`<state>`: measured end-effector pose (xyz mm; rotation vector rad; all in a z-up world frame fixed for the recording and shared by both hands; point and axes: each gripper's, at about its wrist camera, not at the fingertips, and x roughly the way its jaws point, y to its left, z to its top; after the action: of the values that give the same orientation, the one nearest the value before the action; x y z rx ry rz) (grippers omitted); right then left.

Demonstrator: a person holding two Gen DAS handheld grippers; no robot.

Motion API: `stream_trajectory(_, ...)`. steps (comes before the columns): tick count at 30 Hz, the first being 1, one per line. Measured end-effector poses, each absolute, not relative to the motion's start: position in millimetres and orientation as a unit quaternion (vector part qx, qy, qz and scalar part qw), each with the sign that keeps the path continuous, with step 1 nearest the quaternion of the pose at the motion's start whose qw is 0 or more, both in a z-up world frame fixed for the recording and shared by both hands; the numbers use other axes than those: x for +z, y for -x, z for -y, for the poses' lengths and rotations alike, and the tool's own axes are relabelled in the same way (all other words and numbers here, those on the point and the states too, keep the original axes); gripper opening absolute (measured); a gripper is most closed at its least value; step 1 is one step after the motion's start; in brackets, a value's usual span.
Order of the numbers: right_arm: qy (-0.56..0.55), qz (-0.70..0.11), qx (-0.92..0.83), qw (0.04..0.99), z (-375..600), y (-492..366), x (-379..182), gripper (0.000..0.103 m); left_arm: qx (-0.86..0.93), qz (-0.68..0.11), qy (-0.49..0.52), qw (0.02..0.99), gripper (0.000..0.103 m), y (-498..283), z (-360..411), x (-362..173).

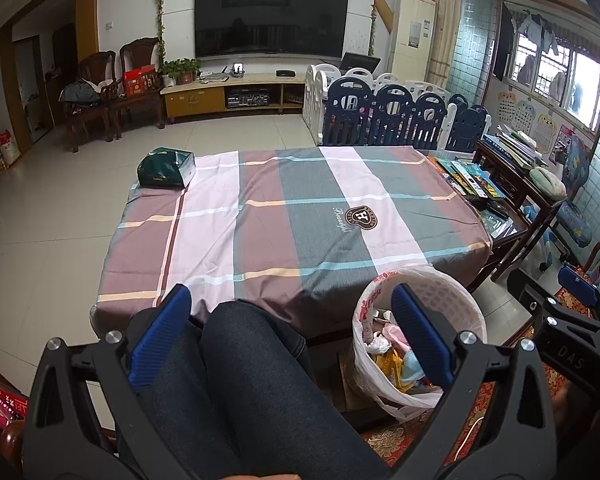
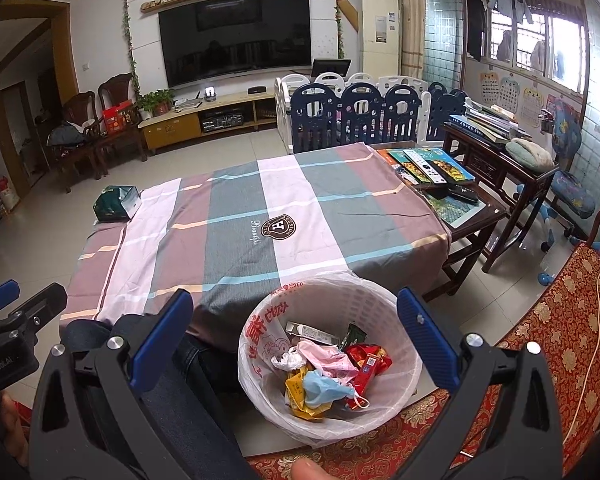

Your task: Collect trash

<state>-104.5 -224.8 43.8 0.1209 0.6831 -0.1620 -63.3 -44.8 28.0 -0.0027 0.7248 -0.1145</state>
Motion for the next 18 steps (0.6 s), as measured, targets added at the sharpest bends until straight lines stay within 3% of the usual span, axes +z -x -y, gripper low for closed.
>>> stream_trajectory(18, -0.064, -0.34, -0.087, 0.934, 230.5, 102.4, 40.1, 0.1, -0.055, -0.354, -0.005, 0.934, 0.1, 62.8, 50.5, 28.6)
